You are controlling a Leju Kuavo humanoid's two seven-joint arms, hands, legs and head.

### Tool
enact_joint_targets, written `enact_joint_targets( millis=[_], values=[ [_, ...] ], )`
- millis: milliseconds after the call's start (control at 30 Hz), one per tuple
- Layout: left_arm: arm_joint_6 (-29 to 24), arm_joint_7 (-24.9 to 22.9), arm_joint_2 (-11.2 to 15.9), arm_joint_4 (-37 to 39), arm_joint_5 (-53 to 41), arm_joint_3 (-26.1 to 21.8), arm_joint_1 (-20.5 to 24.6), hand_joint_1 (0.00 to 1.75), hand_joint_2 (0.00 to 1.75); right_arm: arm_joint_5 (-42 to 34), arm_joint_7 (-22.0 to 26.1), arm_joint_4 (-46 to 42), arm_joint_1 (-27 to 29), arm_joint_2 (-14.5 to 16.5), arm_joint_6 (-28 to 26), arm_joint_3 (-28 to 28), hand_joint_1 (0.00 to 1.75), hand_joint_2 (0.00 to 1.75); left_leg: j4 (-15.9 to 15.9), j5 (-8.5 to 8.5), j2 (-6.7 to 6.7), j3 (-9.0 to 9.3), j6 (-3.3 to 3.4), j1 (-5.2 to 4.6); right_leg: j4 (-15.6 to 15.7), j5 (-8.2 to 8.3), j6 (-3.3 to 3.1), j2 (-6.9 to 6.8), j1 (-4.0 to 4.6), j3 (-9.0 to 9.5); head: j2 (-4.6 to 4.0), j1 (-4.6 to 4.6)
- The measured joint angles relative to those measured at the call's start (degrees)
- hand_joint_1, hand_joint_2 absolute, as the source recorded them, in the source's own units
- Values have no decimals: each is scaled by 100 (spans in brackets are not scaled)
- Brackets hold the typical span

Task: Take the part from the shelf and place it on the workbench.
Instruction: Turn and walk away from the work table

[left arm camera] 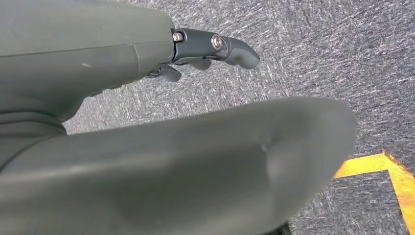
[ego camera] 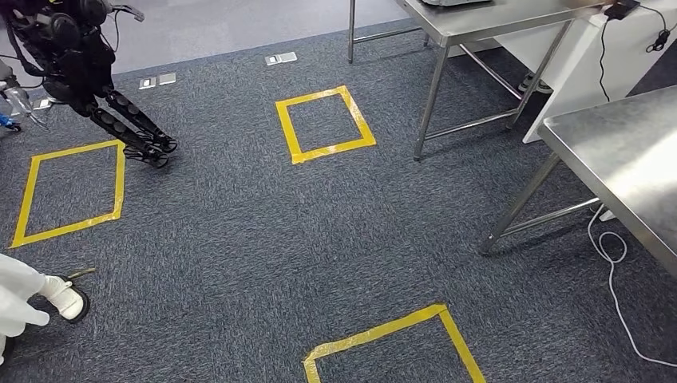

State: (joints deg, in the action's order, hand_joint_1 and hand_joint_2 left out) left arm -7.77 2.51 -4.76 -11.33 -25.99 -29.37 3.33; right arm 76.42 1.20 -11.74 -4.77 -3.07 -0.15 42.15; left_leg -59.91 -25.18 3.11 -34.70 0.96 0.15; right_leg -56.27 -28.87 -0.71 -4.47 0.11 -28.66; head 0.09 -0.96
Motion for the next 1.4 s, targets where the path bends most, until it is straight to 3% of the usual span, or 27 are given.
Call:
enact_joint_targets(
  millis=[33, 100, 167, 200, 267, 333, 367, 400, 467, 500, 567, 633, 700, 767, 833, 867, 933, 1000, 1067, 1133, 1200, 1267, 1333, 1400],
  values=[
    [1, -4, 8, 0, -16, 0, 7, 0, 0, -3, 1, 0, 4, 4, 3, 9, 0, 0, 91, 1, 27, 38, 39, -33, 3, -12, 22, -41, 5, 5, 0, 3],
    [-1, -5, 30, -1, -43, -1, 6, 0, 0, -7, 2, 0, 13, 14, 4, 22, 0, 0, 132, 12, -67, 44, 107, -69, 33, -25, 71, -128, 2, 31, 1, -1],
    [-2, 1, 40, 0, -70, -2, -1, 0, 0, -2, -1, 1, 22, 22, 4, 37, 0, 0, 278, 80, -180, 122, 175, -45, -69, -106, 104, -8, 2, 1, 1, 5],
    [-2, 4, 40, 1, -87, -2, 5, 0, 0, 0, -6, 1, 28, 20, 7, 47, 0, 0, 350, 117, -237, 161, 205, -25, -253, -202, 103, 118, -4, -81, 1, 12],
    [-1, 10, 37, 1, -130, -1, 29, 0, 0, -5, -36, 2, 48, 3, 19, 79, 0, 0, 401, 149, -364, 175, 232, -3, -993, -511, 73, 353, -45, -453, 0, 27],
    [-2, 13, 34, 1, -159, -1, 34, 0, 0, -17, -69, 2, 74, -11, 26, 105, 0, 0, 398, 150, -517, 166, 229, 2, -1577, -680, 114, 414, -92, -780, 0, 38],
    [-2, 14, 31, 1, -166, -1, 29, 0, 0, -22, -79, 2, 82, -14, 26, 111, 0, 0, 394, 151, -593, 165, 217, 9, -1559, -623, 177, 421, -122, -798, 0, 39],
    [-2, 14, 26, 1, -168, -1, 24, 0, 0, -26, -84, 2, 86, -17, 26, 114, 0, 0, 382, 148, -671, 166, 195, 22, -1297, -475, 261, 435, -164, -694, 1, 40],
    [-1, 14, 26, 1, -170, -1, 20, 0, 0, -30, -87, 4, 86, -14, 26, 120, 0, 0, 307, 117, -818, 141, 110, 34, -521, -142, 418, 599, -258, -359, 1, 57],
    [-1, 14, 30, 0, -171, -1, 20, 0, 0, -30, -87, 5, 84, -11, 26, 125, 0, 0, 252, 89, -875, 115, 58, 32, -253, -41, 432, 666, -281, -249, 1, 64],
    [-2, 14, 42, 1, -183, -1, 9, 0, 0, -31, -90, 7, 72, -2, 26, 137, 0, 0, 177, 54, -950, 61, -20, 25, -131, -3, 359, 703, -263, -191, 1, 60],
    [-3, 13, 44, 1, -203, 0, -15, 0, 0, -27, -98, 7, 60, 8, 26, 146, 0, 0, 144, 45, -974, 33, -59, 67, -136, 14, 273, 607, -254, -157, 1, 37],
    [-4, 12, 41, 1, -212, 1, -21, 0, 0, -2, -103, 7, 63, 24, 26, 147, 0, 0, -127, -112, -748, -85, -94, 94, -130, 24, 216, 511, -235, -134, 1, 14],
    [-10, 13, 37, 1, -212, 1, 0, 0, 0, 32, -103, 7, 80, 33, 30, 147, 0, 0, -826, -462, -439, -414, -111, 92, -127, 6, 171, 396, -178, -119, 0, -6],
    [-14, 22, 34, 1, -216, 0, 4, 0, 0, 56, -104, 7, 92, 39, 34, 147, 0, 0, -1458, -677, -345, -739, -97, 94, -129, -20, 132, 266, -117, -108, 0, -7],
    [-14, 34, 33, 1, -222, 0, -3, 0, 0, 65, -105, 7, 92, 42, 34, 147, 0, 0, -1511, -639, -334, -775, -72, 90, -129, -33, 113, 208, -92, -99, 0, -8],
    [-10, 68, 35, 1, -252, 0, -10, 0, 0, 71, -105, 7, 87, 57, 28, 147, 0, 0, -1004, -313, -272, -528, 31, 47, -126, -63, 74, 94, -49, -60, 0, -8],
    [4, 99, 47, 1, -282, 2, 9, 0, 0, 69, -105, 7, 87, 94, 19, 147, 0, 0, -307, -64, -36, -169, 160, -58, -116, -98, 57, -10, -15, -24, 1, -3],
    [14, 129, 61, 0, -292, 2, 38, 0, 0, 68, -105, 7, 82, 127, 12, 147, 0, 0, -45, -40, 83, -53, 235, -145, -101, -121, 74, -112, 2, -14, 1, -2],
    [9, 154, 73, 0, -292, 2, 48, 0, 0, 68, -108, 7, 68, 145, 10, 147, 0, 0, 50, -1, -43, -31, 275, -141, -73, -137, 103, -196, 18, 0, 0, -6],
    [1, 174, 66, 0, -284, 1, 59, 0, 0, 77, -113, 7, 63, 160, 13, 147, 0, 0, 237, 85, -175, 74, 305, -104, -212, -225, 118, -26, 18, -47, 0, 0],
    [-14, 190, 51, -1, -262, -2, 92, 0, 0, 104, -139, 7, 76, 157, 27, 147, 0, 0, 345, 144, -316, 137, 324, -85, -782, -464, 94, 277, -17, -324, 0, 14],
    [-64, 190, 42, -1, -233, -14, 104, 0, 0, 149, -212, 7, 94, 146, 61, 147, 0, 0, 346, 151, -480, 130, 332, -77, -1477, -689, 103, 399, -60, -717, 1, 21],
    [-116, 170, 25, 1, -218, -43, 79, 0, 0, 186, -292, 7, 101, 143, 104, 147, 0, 0, 337, 148, -646, 130, 305, -61, -1523, -595, 218, 424, -117, -818, 1, 19]
  ],
)
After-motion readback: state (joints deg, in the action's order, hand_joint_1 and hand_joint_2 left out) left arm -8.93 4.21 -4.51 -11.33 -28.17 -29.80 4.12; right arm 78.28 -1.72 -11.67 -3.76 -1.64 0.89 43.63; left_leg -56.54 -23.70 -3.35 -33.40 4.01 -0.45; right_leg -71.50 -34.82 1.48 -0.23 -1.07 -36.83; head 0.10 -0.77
